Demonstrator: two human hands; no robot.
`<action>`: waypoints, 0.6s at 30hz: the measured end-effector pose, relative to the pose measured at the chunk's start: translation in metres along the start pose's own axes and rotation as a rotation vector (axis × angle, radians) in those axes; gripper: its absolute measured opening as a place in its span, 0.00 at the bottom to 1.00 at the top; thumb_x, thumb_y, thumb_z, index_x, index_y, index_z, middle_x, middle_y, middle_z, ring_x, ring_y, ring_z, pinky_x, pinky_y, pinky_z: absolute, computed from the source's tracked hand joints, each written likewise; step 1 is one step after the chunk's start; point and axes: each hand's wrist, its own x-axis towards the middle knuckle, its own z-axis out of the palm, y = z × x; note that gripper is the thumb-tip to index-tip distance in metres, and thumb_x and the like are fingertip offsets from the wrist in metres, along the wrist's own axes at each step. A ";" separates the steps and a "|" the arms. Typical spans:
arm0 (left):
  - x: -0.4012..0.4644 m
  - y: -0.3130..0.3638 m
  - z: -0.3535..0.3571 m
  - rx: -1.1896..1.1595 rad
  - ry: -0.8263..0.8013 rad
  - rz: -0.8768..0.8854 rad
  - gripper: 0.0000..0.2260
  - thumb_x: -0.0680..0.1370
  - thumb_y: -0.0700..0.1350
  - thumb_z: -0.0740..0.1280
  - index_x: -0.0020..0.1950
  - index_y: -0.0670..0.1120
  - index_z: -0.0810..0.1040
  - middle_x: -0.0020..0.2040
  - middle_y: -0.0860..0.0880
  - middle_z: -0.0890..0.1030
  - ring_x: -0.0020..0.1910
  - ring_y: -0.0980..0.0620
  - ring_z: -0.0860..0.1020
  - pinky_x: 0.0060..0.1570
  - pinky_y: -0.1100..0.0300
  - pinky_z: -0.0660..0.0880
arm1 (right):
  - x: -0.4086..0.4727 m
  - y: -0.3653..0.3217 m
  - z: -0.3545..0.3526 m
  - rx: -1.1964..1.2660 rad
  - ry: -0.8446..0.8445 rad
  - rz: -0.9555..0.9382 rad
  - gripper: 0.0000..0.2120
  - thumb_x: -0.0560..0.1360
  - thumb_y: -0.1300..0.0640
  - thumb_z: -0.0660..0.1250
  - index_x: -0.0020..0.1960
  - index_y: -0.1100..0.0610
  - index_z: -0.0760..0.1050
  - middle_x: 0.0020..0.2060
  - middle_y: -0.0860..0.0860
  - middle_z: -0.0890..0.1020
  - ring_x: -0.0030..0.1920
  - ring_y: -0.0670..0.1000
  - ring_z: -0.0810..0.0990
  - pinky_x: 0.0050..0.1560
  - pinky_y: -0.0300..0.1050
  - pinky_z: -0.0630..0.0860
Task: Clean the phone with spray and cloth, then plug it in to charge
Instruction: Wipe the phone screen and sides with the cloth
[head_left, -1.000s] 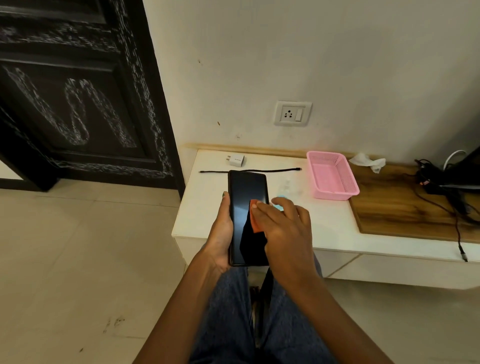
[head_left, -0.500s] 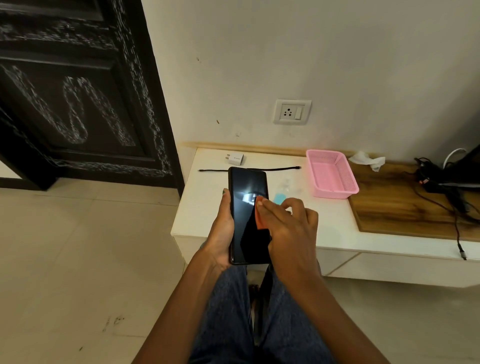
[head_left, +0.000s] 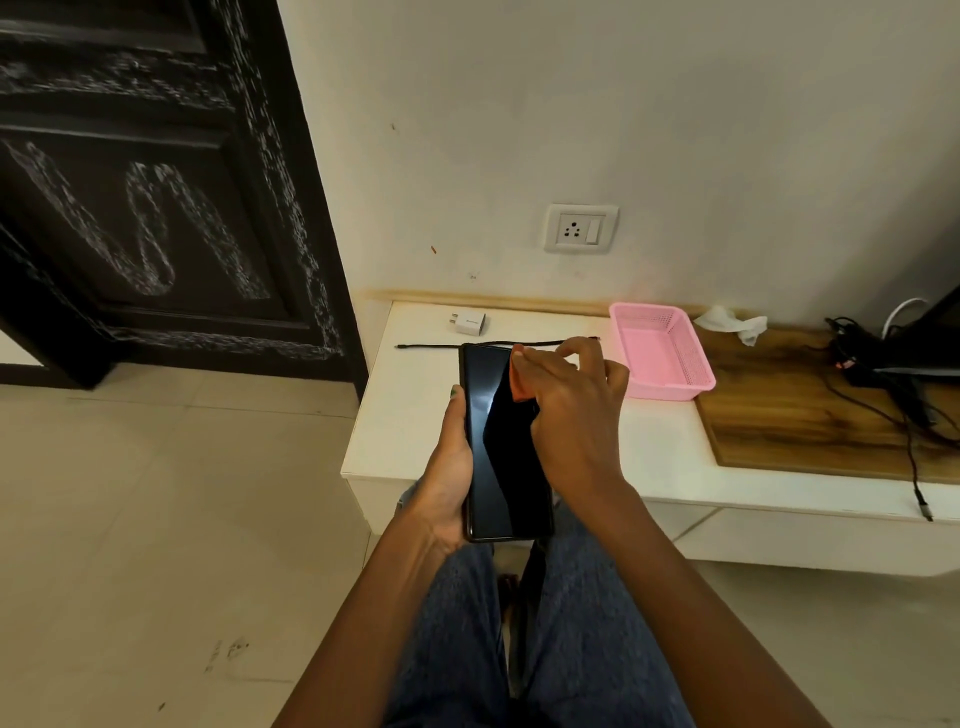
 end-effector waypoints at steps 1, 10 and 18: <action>0.001 -0.001 -0.001 -0.001 0.006 0.002 0.26 0.75 0.66 0.55 0.42 0.51 0.86 0.44 0.48 0.86 0.41 0.53 0.84 0.35 0.62 0.80 | -0.001 -0.003 0.001 0.003 0.002 -0.009 0.17 0.58 0.71 0.66 0.43 0.57 0.80 0.46 0.49 0.84 0.52 0.57 0.75 0.45 0.46 0.57; -0.002 -0.002 0.003 -0.048 -0.053 -0.034 0.27 0.74 0.70 0.52 0.40 0.56 0.86 0.40 0.50 0.86 0.38 0.53 0.85 0.35 0.61 0.81 | 0.003 0.004 -0.006 -0.028 0.008 -0.009 0.19 0.64 0.68 0.72 0.54 0.56 0.81 0.50 0.50 0.84 0.50 0.58 0.75 0.46 0.48 0.58; -0.003 -0.007 0.003 -0.035 -0.040 -0.069 0.27 0.74 0.70 0.52 0.42 0.57 0.86 0.42 0.50 0.87 0.41 0.53 0.85 0.40 0.59 0.82 | -0.003 0.009 -0.008 -0.040 0.050 0.058 0.18 0.61 0.68 0.77 0.50 0.58 0.82 0.44 0.51 0.85 0.45 0.58 0.76 0.43 0.47 0.59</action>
